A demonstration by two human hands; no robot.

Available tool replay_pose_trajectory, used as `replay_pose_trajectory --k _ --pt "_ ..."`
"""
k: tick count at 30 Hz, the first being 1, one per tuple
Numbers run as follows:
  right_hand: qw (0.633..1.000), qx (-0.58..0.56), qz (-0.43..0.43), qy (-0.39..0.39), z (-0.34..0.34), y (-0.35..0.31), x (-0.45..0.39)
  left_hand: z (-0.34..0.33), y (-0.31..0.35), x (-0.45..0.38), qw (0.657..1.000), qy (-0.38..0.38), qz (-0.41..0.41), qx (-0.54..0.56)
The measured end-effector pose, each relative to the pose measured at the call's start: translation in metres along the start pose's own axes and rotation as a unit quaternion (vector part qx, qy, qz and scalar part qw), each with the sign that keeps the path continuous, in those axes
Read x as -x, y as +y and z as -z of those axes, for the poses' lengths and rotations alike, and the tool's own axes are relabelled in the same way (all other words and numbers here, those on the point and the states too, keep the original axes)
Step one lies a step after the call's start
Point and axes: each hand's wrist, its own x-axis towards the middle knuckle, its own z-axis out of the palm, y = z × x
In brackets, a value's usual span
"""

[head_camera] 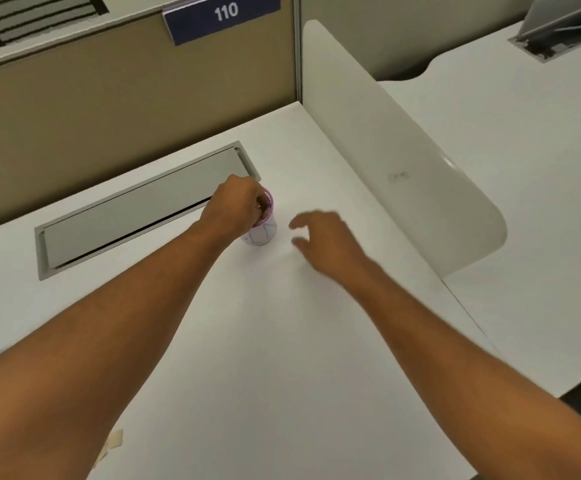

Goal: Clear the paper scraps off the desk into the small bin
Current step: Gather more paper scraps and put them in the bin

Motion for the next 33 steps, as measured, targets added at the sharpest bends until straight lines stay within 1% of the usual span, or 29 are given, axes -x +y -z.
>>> replay_pose_trajectory --k 2,4,6,8,13,17,20,27,30,33 --pt "0.995 0.079 -0.008 -0.058 -0.032 0.017 0.019 -0.006 0.000 -0.004 0.999 -0.020 -0.009 -0.037" --pt "0.986 0.145 -0.008 -0.079 -0.060 0.032 0.033 -0.009 0.001 -0.006 0.997 -0.032 -0.010 -0.065" --pt "0.982 0.177 0.010 -0.064 -0.080 0.044 0.044 -0.009 0.001 -0.008 0.997 -0.038 -0.010 -0.067" --pt "0.980 0.193 0.027 -0.033 -0.091 0.052 0.050 -0.005 0.003 -0.009 0.997 -0.053 -0.011 -0.056" --pt "0.977 0.204 0.049 0.025 -0.102 0.058 0.052 0.022 0.002 -0.007 0.994 -0.108 -0.018 -0.011" --pt "0.976 0.207 0.057 0.042 -0.105 0.060 0.052 0.036 0.002 -0.004 0.998 -0.059 -0.003 0.027" --pt "0.976 0.204 0.057 0.051 -0.107 0.061 0.052 0.031 0.006 -0.001 0.999 -0.030 0.008 0.005" --pt "0.976 0.200 0.057 0.066 -0.112 0.064 0.050 -0.003 0.007 -0.001 0.996 -0.049 0.012 -0.074" --pt "0.976 0.198 0.058 0.070 -0.112 0.064 0.050 -0.005 0.007 -0.002 0.997 -0.050 0.011 -0.064" --pt "0.977 0.196 0.055 0.070 -0.110 0.062 0.051 0.009 0.004 0.003 0.999 -0.028 0.004 -0.015"
